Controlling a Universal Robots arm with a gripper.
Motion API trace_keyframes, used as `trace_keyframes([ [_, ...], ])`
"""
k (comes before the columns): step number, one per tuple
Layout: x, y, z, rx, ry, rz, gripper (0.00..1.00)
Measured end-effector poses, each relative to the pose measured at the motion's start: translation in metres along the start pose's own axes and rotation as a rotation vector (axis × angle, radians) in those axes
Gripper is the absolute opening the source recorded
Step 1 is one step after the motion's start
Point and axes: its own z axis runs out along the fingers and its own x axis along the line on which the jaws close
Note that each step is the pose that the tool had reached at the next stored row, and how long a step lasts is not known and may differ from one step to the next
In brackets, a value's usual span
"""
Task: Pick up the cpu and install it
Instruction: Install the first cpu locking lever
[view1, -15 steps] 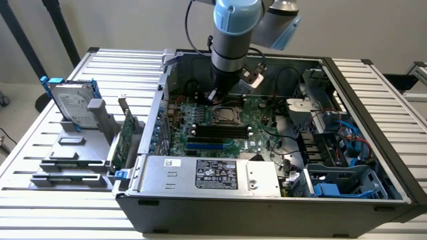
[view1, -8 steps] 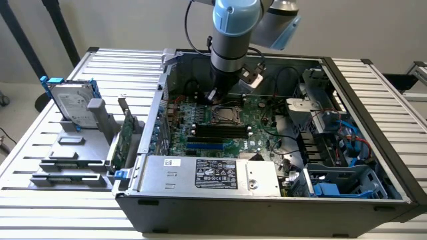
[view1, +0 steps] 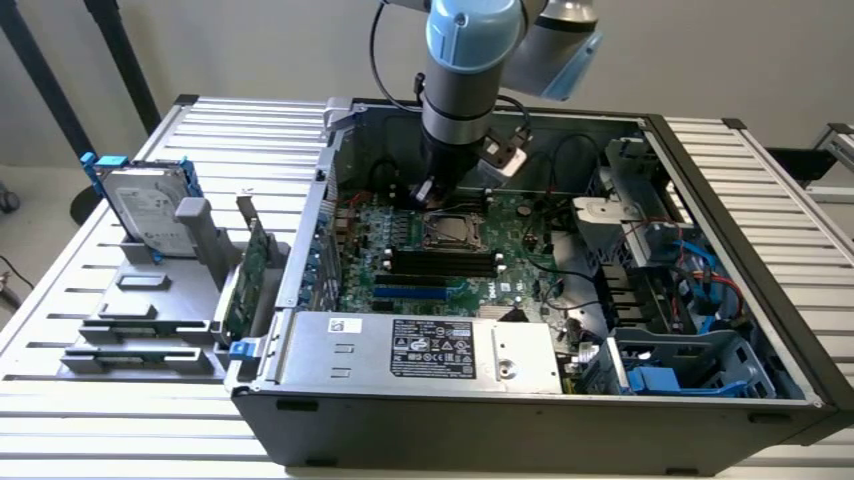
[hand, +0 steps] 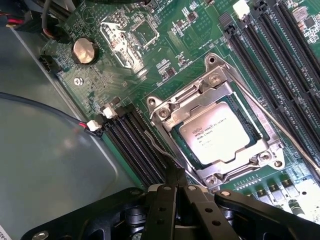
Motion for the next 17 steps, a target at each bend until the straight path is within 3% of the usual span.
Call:
trace_keyframes([
  [7,0.0,0.0001,-0.0015,-0.0021,-0.0037,0.0,0.11],
  [17,-0.0001,0.0014,0.0021,-0.0021,-0.0039,-0.001,0.11],
])
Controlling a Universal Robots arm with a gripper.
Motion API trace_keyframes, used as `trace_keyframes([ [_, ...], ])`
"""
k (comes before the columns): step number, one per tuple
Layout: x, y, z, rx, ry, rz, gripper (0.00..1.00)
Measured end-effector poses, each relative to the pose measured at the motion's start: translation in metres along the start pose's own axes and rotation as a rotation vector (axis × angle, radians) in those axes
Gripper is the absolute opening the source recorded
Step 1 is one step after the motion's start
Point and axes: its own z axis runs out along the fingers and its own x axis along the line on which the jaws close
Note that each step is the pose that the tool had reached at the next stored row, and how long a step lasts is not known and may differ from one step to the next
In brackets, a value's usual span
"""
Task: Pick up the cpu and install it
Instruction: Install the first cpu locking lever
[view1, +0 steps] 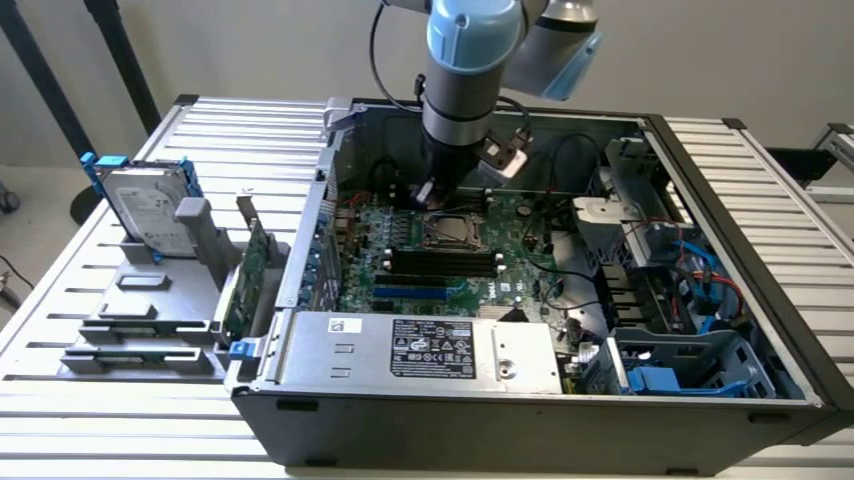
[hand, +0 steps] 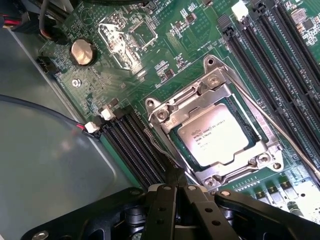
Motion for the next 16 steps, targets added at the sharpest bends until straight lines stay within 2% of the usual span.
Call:
trace_keyframes([
  [16,0.0066,0.0066,0.0024,0.0001,0.0002,0.0,0.11],
])
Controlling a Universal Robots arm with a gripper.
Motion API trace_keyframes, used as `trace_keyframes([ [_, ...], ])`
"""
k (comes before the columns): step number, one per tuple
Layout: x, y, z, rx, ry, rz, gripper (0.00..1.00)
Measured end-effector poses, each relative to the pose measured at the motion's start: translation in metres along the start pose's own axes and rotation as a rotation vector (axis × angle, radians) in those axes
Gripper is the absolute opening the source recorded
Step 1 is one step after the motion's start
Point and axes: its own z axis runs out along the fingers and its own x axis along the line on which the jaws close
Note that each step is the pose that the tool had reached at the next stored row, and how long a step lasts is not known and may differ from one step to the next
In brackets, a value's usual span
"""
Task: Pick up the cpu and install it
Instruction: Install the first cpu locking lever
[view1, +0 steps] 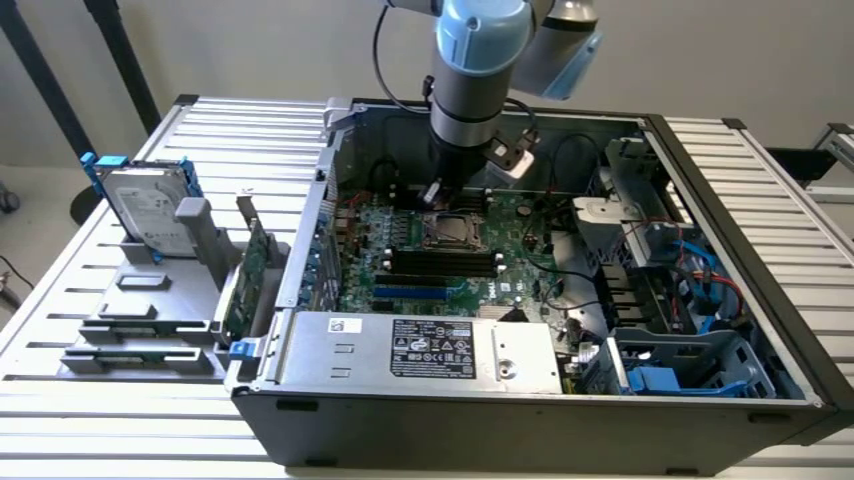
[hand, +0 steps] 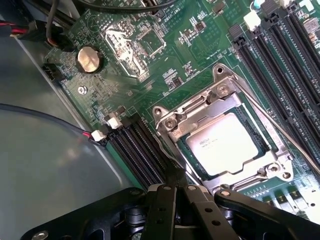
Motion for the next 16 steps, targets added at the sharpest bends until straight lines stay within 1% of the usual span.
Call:
trace_keyframes([
  [16,0.0049,0.0076,0.0018,0.0,-0.0004,0.0,0.11],
])
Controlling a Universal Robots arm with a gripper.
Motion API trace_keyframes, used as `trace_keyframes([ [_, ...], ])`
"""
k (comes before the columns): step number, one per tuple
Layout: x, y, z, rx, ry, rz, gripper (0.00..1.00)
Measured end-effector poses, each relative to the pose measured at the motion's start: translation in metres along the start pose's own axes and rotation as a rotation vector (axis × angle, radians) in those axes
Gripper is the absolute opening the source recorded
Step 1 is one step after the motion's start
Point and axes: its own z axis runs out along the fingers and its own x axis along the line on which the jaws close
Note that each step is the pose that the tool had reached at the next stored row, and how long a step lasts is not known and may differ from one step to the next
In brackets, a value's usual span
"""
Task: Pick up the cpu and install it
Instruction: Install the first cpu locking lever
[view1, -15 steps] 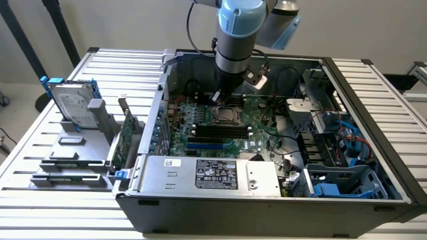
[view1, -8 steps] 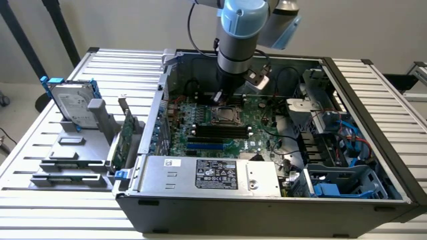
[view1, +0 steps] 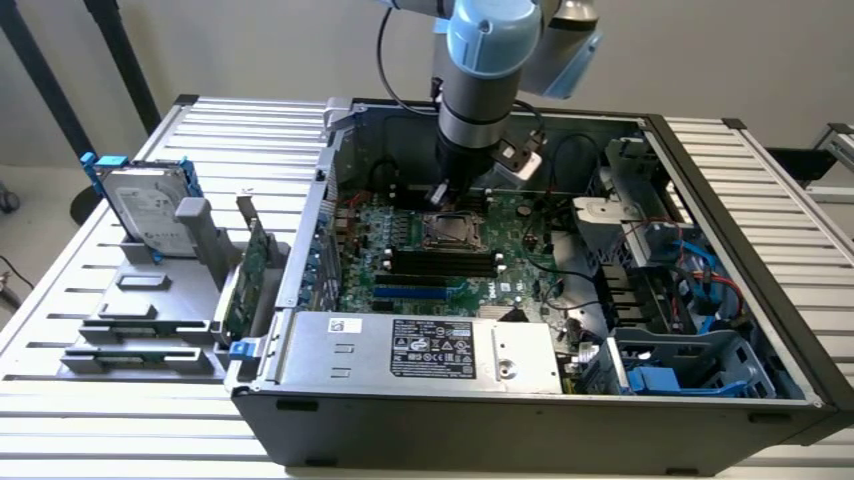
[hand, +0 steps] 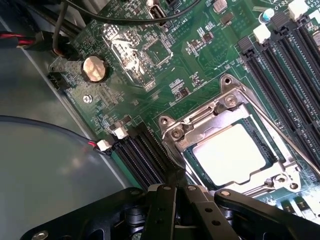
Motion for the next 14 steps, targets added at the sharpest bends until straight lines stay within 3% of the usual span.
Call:
trace_keyframes([
  [14,0.0037,0.0058,0.0003,0.0,0.0001,0.0,0.11],
])
